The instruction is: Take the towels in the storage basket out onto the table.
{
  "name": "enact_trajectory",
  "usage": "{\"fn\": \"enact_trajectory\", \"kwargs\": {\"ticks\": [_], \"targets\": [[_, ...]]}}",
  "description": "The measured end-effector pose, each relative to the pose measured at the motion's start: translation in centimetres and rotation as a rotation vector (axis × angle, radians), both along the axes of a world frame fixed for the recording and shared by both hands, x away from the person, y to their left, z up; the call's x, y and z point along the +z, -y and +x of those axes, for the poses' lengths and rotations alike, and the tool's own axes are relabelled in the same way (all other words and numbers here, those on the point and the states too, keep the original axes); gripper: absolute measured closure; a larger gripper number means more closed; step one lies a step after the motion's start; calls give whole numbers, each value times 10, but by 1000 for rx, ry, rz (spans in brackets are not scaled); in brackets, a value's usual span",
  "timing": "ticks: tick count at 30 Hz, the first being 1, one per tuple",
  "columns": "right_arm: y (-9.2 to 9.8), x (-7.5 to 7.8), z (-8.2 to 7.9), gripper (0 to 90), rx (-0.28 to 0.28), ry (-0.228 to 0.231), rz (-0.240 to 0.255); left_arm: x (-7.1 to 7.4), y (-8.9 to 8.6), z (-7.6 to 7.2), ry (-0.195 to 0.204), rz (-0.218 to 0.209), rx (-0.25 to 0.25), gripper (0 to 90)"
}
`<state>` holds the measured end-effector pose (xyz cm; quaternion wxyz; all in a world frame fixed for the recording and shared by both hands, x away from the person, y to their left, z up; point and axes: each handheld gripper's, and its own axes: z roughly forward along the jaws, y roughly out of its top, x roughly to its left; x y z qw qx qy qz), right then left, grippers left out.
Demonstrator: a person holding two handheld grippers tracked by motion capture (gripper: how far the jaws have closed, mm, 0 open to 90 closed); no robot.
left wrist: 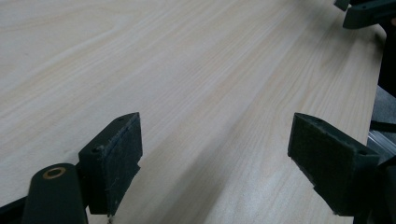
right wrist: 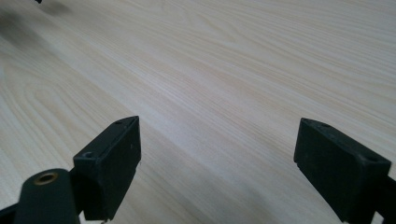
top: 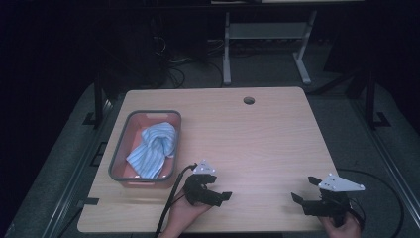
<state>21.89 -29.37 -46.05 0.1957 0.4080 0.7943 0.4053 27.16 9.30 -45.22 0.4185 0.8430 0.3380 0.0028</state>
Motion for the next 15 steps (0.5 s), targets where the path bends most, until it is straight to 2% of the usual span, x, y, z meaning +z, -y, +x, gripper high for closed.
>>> {"fn": "enact_trajectory", "kwargs": {"ticks": [8, 12, 14, 15], "targets": [[-4, 3, -3, 143, 12, 11, -10, 2, -5, -3, 3, 5, 26, 174], [-5, 3, -1, 143, 15, 5, -10, 6, -7, -5, 18, 29, 4, 174], [-6, 4, -2, 143, 17, 7, -18, 8, -7, -5, 18, 20, 7, 175], [-6, 4, -2, 143, 17, 7, -18, 10, -7, -5, 26, 31, -4, 175]]}}
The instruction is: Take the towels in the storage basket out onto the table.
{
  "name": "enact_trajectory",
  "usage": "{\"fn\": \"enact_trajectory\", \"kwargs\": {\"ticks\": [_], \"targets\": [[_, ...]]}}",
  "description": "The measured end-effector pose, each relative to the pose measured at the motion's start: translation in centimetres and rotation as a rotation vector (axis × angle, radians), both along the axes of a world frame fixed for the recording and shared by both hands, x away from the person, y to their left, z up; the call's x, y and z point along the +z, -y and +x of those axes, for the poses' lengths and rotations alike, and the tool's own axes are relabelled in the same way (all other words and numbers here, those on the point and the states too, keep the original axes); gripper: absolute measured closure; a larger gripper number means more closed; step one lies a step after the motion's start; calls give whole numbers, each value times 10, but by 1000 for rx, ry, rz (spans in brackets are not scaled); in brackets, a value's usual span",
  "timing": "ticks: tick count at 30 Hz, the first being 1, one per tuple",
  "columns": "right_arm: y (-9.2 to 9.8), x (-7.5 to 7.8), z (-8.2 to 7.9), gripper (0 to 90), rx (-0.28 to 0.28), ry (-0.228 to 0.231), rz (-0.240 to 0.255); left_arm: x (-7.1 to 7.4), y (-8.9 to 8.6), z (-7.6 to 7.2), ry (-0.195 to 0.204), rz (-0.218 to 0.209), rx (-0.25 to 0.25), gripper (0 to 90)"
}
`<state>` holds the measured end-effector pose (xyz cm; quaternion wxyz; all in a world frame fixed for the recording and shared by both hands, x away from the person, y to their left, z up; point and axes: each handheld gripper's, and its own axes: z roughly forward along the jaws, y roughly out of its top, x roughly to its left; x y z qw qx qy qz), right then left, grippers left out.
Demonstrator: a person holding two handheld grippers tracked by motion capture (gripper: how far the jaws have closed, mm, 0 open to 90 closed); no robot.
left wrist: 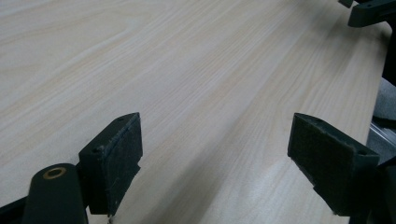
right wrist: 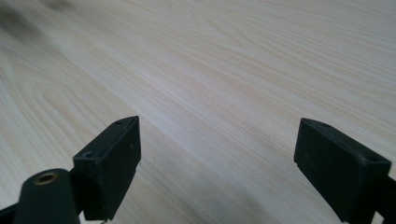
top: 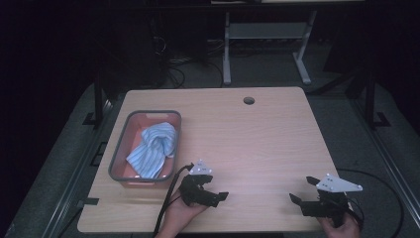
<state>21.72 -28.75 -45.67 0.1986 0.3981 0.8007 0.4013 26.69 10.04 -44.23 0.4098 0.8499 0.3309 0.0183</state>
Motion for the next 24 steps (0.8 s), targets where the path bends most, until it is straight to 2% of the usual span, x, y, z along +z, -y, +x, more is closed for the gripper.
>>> {"fn": "enact_trajectory", "kwargs": {"ticks": [4, 9, 12, 14, 17, 20, 23, 24], "targets": [[-3, 0, -1, 143, 5, 2, -4, 8, 0, 2, 6, -13, -1, 175], [-5, 0, 0, 143, 13, 8, -20, 19, 1, 9, -3, -2, -18, 176], [-6, 1, -1, 143, 7, 3, -18, 29, 2, 13, -2, -5, -23, 176], [-7, 0, 0, 143, 9, 3, -18, 36, 3, 17, 1, 10, -29, 176], [-7, 0, 0, 143, 6, 2, -20, 50, 3, 25, -3, -2, -34, 176], [-6, 0, 0, 143, 3, 5, -19, 57, 5, 31, -7, -10, -47, 176], [-5, 0, 0, 143, -1, 3, -17, 66, 5, 37, -15, 15, -67, 175], [-5, 0, 0, 143, -1, 3, -19, 70, 2, 39, -11, 9, -64, 176]]}}
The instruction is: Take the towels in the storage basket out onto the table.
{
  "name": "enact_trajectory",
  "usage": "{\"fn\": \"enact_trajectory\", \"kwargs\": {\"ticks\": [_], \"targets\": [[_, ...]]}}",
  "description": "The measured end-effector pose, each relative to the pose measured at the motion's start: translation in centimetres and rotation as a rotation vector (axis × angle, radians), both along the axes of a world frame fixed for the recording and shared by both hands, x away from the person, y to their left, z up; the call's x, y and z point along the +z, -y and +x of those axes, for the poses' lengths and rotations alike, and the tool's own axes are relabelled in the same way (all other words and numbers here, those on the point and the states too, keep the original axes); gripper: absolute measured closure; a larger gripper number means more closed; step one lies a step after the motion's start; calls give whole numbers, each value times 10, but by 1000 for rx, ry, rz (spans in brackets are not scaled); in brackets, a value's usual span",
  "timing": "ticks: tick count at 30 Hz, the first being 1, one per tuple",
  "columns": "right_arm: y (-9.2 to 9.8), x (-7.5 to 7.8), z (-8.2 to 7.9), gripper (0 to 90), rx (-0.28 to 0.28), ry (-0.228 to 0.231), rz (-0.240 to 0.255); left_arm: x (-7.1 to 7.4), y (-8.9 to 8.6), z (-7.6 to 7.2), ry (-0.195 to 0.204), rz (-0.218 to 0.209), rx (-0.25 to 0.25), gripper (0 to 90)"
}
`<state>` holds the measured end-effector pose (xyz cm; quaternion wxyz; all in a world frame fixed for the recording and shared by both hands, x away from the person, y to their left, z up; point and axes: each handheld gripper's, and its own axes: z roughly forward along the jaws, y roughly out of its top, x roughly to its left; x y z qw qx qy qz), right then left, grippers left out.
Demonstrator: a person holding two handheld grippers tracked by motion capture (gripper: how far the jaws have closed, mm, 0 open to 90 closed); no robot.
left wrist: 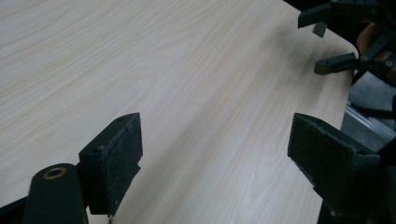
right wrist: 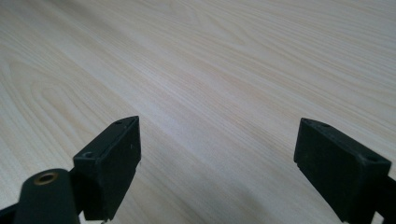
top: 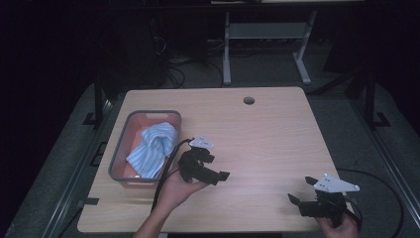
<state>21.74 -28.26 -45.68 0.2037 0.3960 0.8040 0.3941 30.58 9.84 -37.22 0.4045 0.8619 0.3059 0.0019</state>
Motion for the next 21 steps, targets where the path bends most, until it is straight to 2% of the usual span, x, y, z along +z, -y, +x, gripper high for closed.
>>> {"fn": "enact_trajectory", "kwargs": {"ticks": [2, 4, 6, 8, 10, 14, 15, 16, 21], "targets": [[0, 0, 0, 144, 1, 1, 1, 6, -5, 2, 6, -29, 11, 179], [-1, 0, 0, 143, 5, 2, 1, 14, -11, 6, 5, -15, 8, 188], [-3, -1, 1, 143, 11, -6, -2, 20, -16, 6, 15, -43, 26, 187], [-5, -1, 1, 143, 18, -10, -7, 25, -22, 8, 8, -62, 27, 187], [-7, -2, 1, 143, 23, -7, -6, 30, -34, 9, 27, -58, 62, 201], [-7, -2, 1, 143, 24, -7, -6, 33, -46, 12, 26, -40, 89, 201], [-7, -2, 0, 143, 23, -7, -3, 34, -53, 14, 36, -38, 123, 201], [-7, -2, 0, 143, 24, -9, -3, 34, -53, 14, 36, -38, 123, 201], [-8, -2, 0, 143, 23, -8, -5, 37, -71, 19, 34, -53, 185, 202]]}}
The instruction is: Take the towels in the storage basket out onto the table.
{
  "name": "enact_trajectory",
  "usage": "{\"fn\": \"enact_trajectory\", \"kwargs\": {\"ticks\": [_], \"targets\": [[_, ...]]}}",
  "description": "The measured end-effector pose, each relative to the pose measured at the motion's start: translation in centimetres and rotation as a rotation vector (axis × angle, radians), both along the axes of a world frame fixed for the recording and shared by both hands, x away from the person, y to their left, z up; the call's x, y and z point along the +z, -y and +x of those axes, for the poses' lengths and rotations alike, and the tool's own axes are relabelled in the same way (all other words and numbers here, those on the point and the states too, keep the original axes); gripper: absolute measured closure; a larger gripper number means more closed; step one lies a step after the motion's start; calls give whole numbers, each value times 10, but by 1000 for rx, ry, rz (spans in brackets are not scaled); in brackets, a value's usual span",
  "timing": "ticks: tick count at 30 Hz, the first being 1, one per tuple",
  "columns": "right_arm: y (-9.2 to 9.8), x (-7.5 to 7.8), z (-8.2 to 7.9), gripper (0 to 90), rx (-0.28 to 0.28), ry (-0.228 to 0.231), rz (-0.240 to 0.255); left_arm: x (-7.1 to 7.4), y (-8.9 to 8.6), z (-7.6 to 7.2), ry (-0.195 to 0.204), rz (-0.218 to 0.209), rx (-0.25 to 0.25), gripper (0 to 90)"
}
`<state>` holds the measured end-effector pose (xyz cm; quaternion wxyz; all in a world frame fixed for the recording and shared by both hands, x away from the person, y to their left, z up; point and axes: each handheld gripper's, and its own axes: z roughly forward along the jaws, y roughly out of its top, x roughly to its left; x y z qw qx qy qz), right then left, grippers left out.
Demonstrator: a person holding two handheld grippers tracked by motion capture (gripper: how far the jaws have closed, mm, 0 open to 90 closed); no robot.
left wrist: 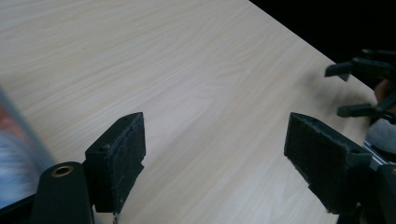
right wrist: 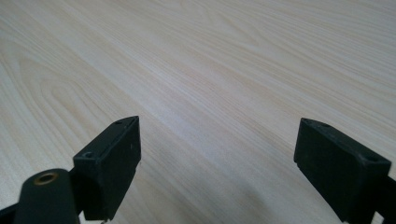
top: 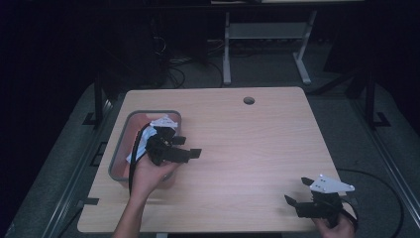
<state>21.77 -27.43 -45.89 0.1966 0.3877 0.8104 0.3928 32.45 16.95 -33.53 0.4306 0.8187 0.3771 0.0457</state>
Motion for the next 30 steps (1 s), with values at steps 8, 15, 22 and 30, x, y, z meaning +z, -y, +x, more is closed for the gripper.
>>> {"fn": "enact_trajectory", "kwargs": {"ticks": [8, 15, 22, 30], "targets": [[0, -1, 1, 143, 1, 2, 0, -3, -21, 6, -23, -13, 49, 201], [-1, -1, 1, 143, 6, -1, 3, -8, -45, 12, -60, -39, 94, 219], [0, -2, 2, 143, 1, -5, 4, -11, -71, 17, -77, -60, 150, 225], [-2, -4, 4, 143, 0, -10, 3, -14, -90, 20, -79, -61, 209, 231]]}}
